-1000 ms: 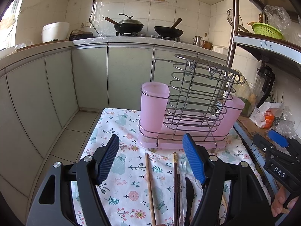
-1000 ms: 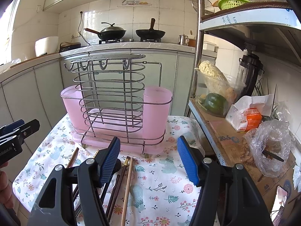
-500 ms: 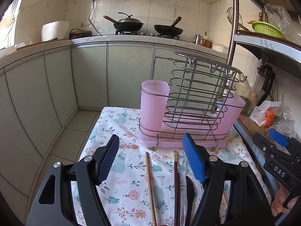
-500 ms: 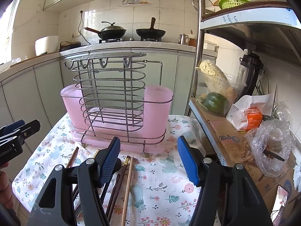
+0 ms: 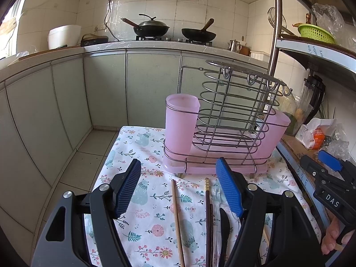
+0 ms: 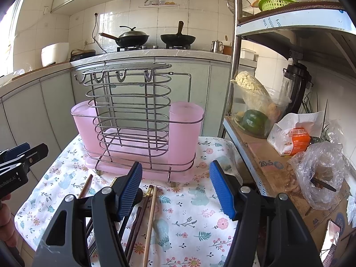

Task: Organize utensils

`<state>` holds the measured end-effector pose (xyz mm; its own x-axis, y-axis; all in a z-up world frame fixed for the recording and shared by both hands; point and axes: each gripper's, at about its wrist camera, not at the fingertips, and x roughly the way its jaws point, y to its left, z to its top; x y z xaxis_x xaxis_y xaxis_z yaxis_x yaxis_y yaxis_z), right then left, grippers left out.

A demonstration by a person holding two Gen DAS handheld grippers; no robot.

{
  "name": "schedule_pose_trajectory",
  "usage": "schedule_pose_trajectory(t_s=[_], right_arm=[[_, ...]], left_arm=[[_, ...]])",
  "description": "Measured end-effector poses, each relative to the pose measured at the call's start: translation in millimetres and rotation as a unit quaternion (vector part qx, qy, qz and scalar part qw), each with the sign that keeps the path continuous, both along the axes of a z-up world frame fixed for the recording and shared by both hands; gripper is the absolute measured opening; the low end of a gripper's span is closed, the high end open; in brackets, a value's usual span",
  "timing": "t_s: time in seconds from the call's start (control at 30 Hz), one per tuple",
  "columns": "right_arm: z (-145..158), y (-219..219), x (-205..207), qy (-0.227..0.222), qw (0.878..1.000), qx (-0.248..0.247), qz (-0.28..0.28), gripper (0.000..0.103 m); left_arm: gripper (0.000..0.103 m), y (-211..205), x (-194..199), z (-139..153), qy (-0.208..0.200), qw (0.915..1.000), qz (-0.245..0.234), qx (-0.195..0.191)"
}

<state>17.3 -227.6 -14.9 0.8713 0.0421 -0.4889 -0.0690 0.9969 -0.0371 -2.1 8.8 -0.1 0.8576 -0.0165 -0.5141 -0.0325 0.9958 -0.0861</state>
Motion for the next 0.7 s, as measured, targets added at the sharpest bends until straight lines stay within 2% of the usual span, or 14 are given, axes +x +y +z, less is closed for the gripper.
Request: schedule_pose_trajectory(t_s=[0.17, 0.27, 0.5, 0.6, 0.7], right_arm=[[-1, -1, 1, 0.004, 1.000, 0.001, -0.001, 0.062], [-5, -5, 7, 0.022, 1.000, 0.010, 0.000, 0.062], [-22, -19, 20, 0.074, 0.997, 0.028, 0.002, 0.059], [-34, -25, 27, 0.100, 0.994, 0.041, 0.011, 0.055], [-44, -29, 34, 0.128, 0.990, 0.061, 0.024, 0.052]], left_arm=[[0.070, -2, 3, -1, 0.006, 1.0000, -0.002, 0.002], [0.070, 0, 7, -4, 0.016, 0.9999, -0.006, 0.001], [0.070, 21, 28, -19, 0.074, 0.9963, -0.034, -0.025], [0.057, 31, 40, -32, 0.114, 0.9918, -0.042, -0.039], [0.043, 39, 54, -47, 0.161, 0.9837, -0.054, -0.060]])
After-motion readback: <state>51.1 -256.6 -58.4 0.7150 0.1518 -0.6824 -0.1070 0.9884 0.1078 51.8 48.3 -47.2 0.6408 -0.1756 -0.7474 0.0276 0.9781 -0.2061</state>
